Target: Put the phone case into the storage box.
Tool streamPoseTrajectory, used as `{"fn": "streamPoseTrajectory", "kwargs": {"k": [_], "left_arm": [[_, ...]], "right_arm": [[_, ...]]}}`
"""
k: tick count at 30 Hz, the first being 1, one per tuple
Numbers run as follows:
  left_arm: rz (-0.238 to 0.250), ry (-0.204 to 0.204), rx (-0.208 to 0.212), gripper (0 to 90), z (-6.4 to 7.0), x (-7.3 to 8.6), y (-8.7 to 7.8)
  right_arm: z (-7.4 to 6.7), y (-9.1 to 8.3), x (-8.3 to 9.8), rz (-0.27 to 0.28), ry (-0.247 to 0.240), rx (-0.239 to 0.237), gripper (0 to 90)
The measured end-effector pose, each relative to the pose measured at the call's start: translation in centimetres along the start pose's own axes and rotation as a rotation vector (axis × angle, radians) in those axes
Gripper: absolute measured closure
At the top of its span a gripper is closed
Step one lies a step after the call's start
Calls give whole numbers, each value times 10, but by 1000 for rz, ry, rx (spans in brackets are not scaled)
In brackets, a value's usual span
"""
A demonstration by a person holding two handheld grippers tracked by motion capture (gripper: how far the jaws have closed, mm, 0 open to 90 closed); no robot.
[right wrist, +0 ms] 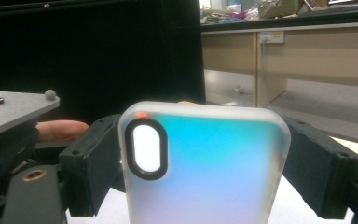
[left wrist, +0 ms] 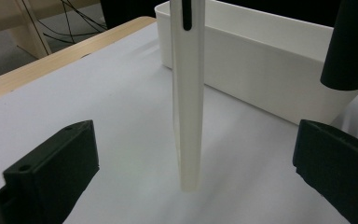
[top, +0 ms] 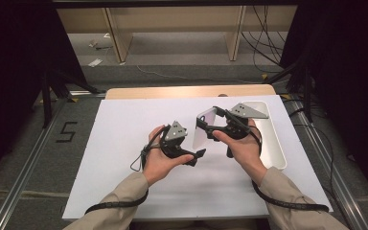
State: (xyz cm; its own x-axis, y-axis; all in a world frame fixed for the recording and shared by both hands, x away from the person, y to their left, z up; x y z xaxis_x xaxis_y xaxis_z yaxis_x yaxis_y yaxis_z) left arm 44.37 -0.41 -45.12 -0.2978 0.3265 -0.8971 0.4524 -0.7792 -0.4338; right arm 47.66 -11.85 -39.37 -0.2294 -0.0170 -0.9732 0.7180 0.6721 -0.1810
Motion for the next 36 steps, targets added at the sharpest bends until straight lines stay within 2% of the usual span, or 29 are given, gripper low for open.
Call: {"fn": "streamPoseTrajectory", "kwargs": {"k": [12, 22, 36], "left_arm": [[-24, 61, 36, 0, 0, 5, -12], [-41, 70, 39, 0, -5, 13, -21], [-20, 67, 30, 5, -16, 22, -38]], "right_arm": [[6, -1, -1, 0, 2, 13, 183], [8, -2, -2, 0, 5, 18, 184], [10, -4, -5, 6, 4, 26, 183]]}}
Point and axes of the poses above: each handheld gripper's, and its own axes: y roughly forward along the jaws, x roughly out of its underside, z roughly to its right, the point moved 7 cm from there along y, roughly forward along the jaws, and after that the axes turned 5 degrees about x, right-handed, at the moved point
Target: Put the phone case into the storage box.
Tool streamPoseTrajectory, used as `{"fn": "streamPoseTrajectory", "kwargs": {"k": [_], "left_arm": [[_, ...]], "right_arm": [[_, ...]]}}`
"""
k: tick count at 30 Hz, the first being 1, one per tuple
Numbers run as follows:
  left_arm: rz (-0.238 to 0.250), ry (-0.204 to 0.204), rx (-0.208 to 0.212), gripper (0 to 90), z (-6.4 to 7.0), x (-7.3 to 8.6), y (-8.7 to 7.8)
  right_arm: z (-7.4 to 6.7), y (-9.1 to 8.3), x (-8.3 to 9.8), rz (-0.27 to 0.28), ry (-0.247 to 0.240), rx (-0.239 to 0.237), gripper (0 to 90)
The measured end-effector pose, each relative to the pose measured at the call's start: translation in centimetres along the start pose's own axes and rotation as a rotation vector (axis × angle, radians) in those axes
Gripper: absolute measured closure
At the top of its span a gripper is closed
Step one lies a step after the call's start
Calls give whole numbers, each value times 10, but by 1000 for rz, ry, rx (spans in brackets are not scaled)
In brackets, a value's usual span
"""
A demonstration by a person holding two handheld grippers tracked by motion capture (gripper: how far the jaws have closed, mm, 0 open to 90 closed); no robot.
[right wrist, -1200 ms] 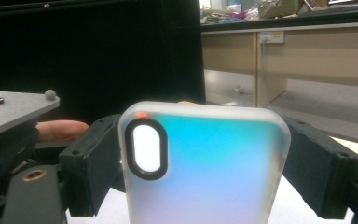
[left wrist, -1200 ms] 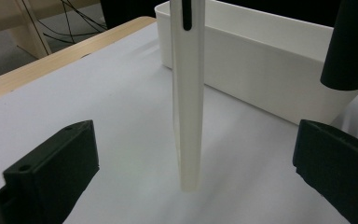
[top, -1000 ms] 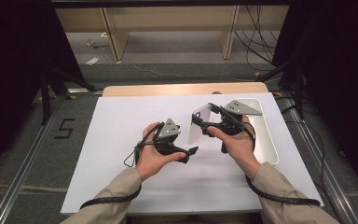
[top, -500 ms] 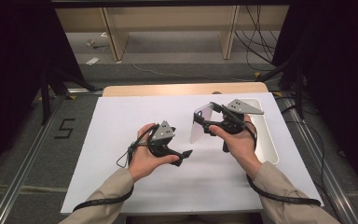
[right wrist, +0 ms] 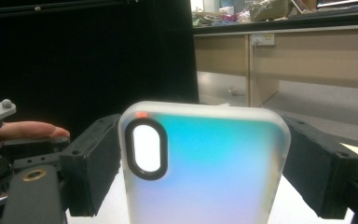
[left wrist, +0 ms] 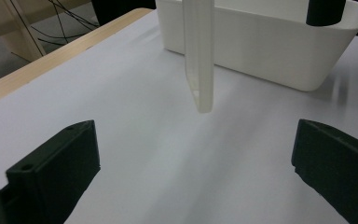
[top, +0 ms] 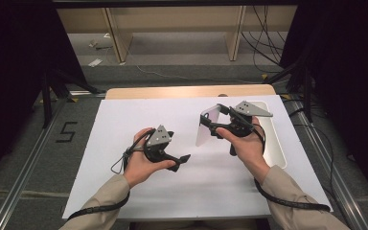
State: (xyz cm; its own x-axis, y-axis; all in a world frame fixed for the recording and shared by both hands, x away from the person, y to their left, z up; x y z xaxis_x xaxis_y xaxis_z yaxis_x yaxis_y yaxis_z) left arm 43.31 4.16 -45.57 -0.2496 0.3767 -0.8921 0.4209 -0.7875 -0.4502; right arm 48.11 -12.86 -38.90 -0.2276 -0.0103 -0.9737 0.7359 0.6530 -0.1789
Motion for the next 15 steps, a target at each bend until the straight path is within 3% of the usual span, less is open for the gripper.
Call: {"fn": "streamPoseTrajectory", "kwargs": {"k": [15], "left_arm": [[-7, 0, -27, 12, -11, 7, -15]], "right_arm": [[6, -4, -6, 17, 5, 13, 184]]}}
Point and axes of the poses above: each handheld gripper's, and its own axes: y roughly forward along the jaws, x roughly out of its underside, z roughly to its right, the point moved 7 cm from there along y, roughly forward along the jaws, and after that the axes turned 5 degrees about x, right-handed, at the moved point
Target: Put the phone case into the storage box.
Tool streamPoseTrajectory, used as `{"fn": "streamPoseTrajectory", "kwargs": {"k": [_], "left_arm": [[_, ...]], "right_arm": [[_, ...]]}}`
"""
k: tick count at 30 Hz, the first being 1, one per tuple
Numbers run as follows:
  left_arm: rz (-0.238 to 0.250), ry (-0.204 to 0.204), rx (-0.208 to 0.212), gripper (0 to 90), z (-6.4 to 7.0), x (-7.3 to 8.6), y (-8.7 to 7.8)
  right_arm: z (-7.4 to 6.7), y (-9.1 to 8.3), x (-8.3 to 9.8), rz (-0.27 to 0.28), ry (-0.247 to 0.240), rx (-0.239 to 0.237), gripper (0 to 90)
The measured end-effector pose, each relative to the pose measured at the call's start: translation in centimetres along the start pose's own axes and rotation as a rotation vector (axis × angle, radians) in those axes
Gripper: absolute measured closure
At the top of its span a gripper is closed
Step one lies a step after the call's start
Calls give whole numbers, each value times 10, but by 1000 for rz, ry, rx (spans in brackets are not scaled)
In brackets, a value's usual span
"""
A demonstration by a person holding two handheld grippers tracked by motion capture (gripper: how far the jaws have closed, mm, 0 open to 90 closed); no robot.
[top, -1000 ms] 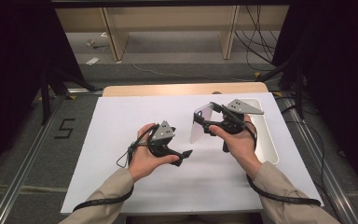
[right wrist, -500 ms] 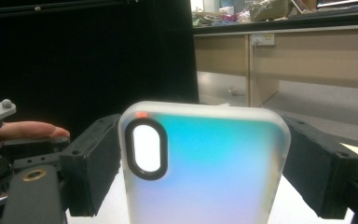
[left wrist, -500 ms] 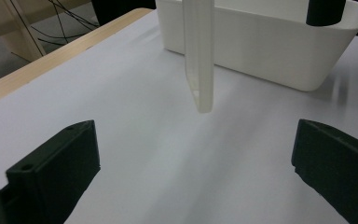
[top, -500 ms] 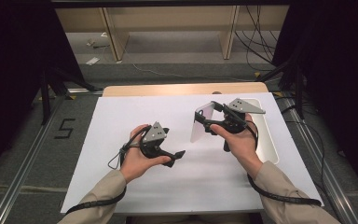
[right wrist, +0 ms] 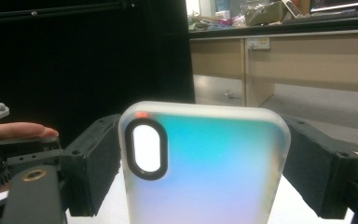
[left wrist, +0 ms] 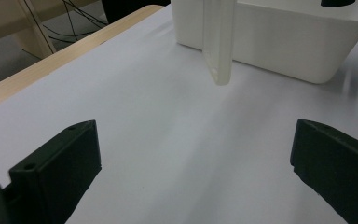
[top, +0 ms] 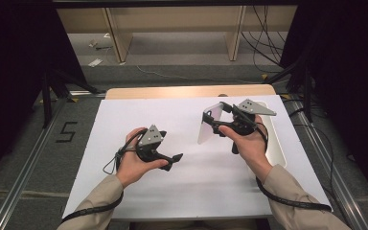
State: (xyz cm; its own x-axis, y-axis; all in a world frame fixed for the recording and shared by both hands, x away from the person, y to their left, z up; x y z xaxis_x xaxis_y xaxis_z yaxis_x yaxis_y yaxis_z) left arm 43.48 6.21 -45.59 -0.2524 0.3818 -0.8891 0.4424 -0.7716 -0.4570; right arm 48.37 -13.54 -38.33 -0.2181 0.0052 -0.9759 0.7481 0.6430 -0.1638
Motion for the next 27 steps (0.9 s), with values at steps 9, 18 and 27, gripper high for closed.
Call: {"fn": "streamPoseTrajectory", "kwargs": {"k": [9, 18, 27], "left_arm": [[1, -5, -14, 14, -6, 5, -9], [4, -8, -31, 19, -12, 9, -19], [0, -8, -43, 25, -16, 14, -24]], "right_arm": [[3, -2, -3, 3, 2, 7, 183], [8, -4, -6, 10, 6, 23, 184], [11, -6, -8, 14, 9, 32, 184]]}}
Point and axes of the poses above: each handheld gripper's, and its own axes: y roughly forward along the jaws, x roughly out of its underside, z roughly to its right, the point moved 7 cm from there along y, roughly forward along the jaws, and after that the axes turned 5 degrees about x, right-handed, at the moved point
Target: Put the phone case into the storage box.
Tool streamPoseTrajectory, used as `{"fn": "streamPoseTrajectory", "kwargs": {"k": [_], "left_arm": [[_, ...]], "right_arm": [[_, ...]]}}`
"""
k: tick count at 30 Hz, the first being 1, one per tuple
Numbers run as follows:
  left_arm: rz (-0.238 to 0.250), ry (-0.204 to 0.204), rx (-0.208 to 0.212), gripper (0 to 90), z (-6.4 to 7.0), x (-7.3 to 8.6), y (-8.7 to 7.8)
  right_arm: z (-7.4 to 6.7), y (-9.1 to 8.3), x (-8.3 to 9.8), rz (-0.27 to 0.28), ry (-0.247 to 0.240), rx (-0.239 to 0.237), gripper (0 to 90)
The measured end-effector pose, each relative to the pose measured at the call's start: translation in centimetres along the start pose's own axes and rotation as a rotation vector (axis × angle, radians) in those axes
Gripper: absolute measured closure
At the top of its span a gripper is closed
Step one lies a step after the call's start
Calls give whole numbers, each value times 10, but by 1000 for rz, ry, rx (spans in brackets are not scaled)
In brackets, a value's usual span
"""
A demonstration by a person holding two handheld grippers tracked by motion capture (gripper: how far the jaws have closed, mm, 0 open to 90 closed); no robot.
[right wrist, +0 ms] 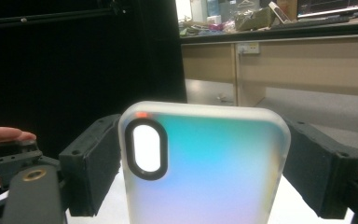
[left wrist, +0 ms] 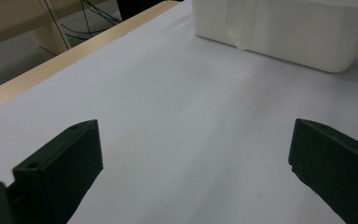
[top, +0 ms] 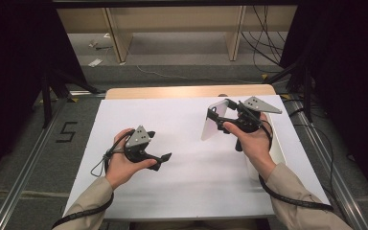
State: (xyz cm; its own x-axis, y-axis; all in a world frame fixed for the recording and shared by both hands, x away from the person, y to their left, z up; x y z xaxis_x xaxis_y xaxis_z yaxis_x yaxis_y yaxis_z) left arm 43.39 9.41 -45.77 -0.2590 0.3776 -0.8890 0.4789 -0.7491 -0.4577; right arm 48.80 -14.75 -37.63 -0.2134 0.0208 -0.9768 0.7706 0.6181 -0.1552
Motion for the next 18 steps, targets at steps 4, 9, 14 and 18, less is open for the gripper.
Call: {"fn": "streamPoseTrajectory", "kwargs": {"k": [4, 9, 14, 18], "left_arm": [[-3, -5, -2, 26, -1, 2, -1], [-1, -8, -2, 27, 0, 4, -3], [-7, -3, -2, 28, 0, 5, -3], [-4, -7, -5, 29, -1, 6, -4]], "right_arm": [[1, 0, 1, -3, -1, 5, 183], [2, 0, 1, -3, -3, 9, 183], [6, -1, -1, -1, -2, 17, 183], [9, -3, -3, 5, 1, 26, 183]]}}
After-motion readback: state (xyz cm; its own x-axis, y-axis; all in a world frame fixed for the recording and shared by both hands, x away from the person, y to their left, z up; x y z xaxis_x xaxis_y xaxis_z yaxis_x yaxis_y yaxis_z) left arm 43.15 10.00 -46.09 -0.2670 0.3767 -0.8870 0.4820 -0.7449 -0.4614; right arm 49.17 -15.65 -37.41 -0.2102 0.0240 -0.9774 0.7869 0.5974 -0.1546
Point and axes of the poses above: each handheld gripper's, and its own axes: y roughly forward along the jaws, x roughly out of its underside, z roughly to its right, the point moved 7 cm from there along y, roughly forward along the jaws, and after that the axes turned 5 degrees about x, right-handed, at the moved point
